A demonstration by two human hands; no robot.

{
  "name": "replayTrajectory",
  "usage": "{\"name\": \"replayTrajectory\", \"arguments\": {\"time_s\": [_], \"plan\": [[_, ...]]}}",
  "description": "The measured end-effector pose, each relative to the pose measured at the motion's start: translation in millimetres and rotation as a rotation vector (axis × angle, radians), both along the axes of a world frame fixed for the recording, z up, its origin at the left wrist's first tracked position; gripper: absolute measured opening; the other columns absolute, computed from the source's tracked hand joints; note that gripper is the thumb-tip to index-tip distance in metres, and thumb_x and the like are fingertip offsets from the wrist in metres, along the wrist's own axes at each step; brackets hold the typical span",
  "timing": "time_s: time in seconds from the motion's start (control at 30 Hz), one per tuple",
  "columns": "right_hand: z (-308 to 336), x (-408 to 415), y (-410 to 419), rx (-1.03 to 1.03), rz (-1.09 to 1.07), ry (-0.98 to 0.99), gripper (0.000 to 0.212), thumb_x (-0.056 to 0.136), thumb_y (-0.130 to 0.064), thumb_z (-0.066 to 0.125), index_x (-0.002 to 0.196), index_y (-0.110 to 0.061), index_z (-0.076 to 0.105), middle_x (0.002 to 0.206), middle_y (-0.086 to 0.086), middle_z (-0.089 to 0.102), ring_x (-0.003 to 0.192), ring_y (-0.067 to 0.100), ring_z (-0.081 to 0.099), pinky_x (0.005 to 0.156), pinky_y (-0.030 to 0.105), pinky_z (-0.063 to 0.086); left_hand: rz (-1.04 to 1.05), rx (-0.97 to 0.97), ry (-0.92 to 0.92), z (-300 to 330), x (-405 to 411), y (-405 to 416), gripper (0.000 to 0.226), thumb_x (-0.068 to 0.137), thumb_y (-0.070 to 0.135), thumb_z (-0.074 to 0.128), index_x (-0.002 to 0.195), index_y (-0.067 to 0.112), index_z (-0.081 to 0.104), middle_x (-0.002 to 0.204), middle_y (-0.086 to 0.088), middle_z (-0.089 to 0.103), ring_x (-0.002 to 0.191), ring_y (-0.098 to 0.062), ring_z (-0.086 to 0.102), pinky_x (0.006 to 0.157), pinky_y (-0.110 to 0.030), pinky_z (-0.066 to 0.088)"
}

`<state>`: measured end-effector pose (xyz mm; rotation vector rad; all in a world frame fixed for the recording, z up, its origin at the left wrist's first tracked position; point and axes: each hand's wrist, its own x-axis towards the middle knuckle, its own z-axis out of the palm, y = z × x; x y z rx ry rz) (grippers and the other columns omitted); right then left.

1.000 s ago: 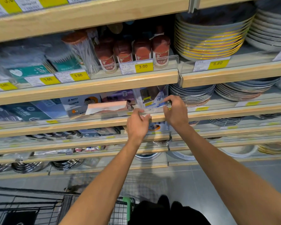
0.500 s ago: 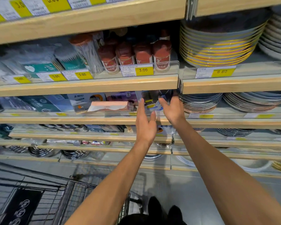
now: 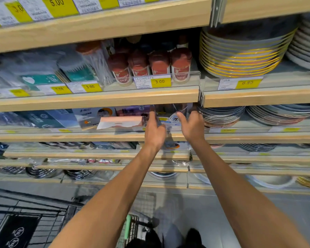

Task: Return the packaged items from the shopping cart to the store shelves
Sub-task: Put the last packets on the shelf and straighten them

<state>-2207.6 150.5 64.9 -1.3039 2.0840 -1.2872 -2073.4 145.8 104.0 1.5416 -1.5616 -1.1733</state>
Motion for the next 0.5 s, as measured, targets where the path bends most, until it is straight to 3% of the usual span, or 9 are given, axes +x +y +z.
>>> {"name": "replayTrajectory", "arguments": {"time_s": [0.07, 0.13, 0.2, 0.27, 0.33, 0.4, 0.5], "plan": [[-1, 0, 2, 0.02, -0.041, 0.053, 0.047, 0.094, -0.039, 0.062, 0.099, 0.008, 0.06, 0.098, 0.026, 0.064, 0.098, 0.041, 0.057, 0.08, 0.044, 0.043, -0.063, 0.013, -0.047, -1, 5, -7, 0.042, 0.092, -0.002, 0.045, 0.125, 0.024, 0.044, 0.119, -0.004, 0.064, 0.107, -0.024, 0.062, 0.092, -0.044, 0.053], [2, 1, 1, 0.083, -0.077, 0.028, 0.047, 0.096, -0.042, 0.059, 0.103, 0.005, 0.06, 0.103, 0.024, 0.064, 0.101, 0.04, 0.057, 0.08, 0.041, 0.043, -0.113, 0.022, -0.077, 3, 8, -7, 0.041, 0.09, -0.002, 0.044, 0.121, 0.025, 0.042, 0.109, -0.014, 0.064, 0.098, -0.033, 0.061, 0.083, -0.045, 0.052], [4, 7, 3, 0.081, -0.099, -0.01, 0.05, 0.095, -0.046, 0.056, 0.107, 0.003, 0.057, 0.103, 0.023, 0.064, 0.1, 0.04, 0.059, 0.077, 0.039, 0.042, -0.151, 0.021, -0.083, 4, 9, -4, 0.042, 0.092, 0.001, 0.046, 0.128, 0.021, 0.039, 0.101, -0.01, 0.061, 0.092, -0.03, 0.057, 0.073, -0.039, 0.05], [5, 22, 16, -0.024, -0.173, -0.057, 0.054, 0.093, -0.047, 0.059, 0.112, 0.004, 0.053, 0.1, 0.016, 0.065, 0.098, 0.037, 0.062, 0.075, 0.036, 0.044, -0.219, -0.048, -0.057, 1, 18, 8, 0.053, 0.098, 0.009, 0.05, 0.147, 0.015, 0.032, 0.128, 0.005, 0.055, 0.115, -0.012, 0.051, 0.098, -0.035, 0.048], [3, 40, 35, -0.2, -0.329, -0.146, 0.047, 0.093, -0.037, 0.066, 0.119, -0.001, 0.052, 0.108, 0.01, 0.064, 0.104, 0.03, 0.062, 0.084, 0.038, 0.049, -0.253, -0.116, 0.065, -11, 29, 28, 0.04, 0.103, 0.017, 0.049, 0.142, 0.015, 0.046, 0.141, 0.005, 0.052, 0.129, -0.006, 0.048, 0.11, -0.03, 0.042], [-3, 66, 48, -0.343, -0.395, -0.075, 0.031, 0.091, -0.025, 0.068, 0.112, -0.007, 0.054, 0.104, 0.007, 0.061, 0.097, 0.027, 0.06, 0.086, 0.044, 0.05, -0.164, -0.228, 0.012, -25, 48, 45, 0.027, 0.101, 0.019, 0.054, 0.126, 0.019, 0.064, 0.132, 0.005, 0.061, 0.121, -0.004, 0.056, 0.102, -0.027, 0.049], [-7, 99, 42, -0.3, -0.131, 0.03, 0.027, 0.088, -0.014, 0.071, 0.112, -0.009, 0.059, 0.105, 0.004, 0.061, 0.092, 0.018, 0.058, 0.079, 0.042, 0.054, 0.202, -0.26, 0.162, -48, 86, 42, 0.012, 0.092, 0.01, 0.063, 0.101, 0.018, 0.065, 0.098, -0.001, 0.068, 0.088, -0.014, 0.064, 0.08, -0.037, 0.056]]}}
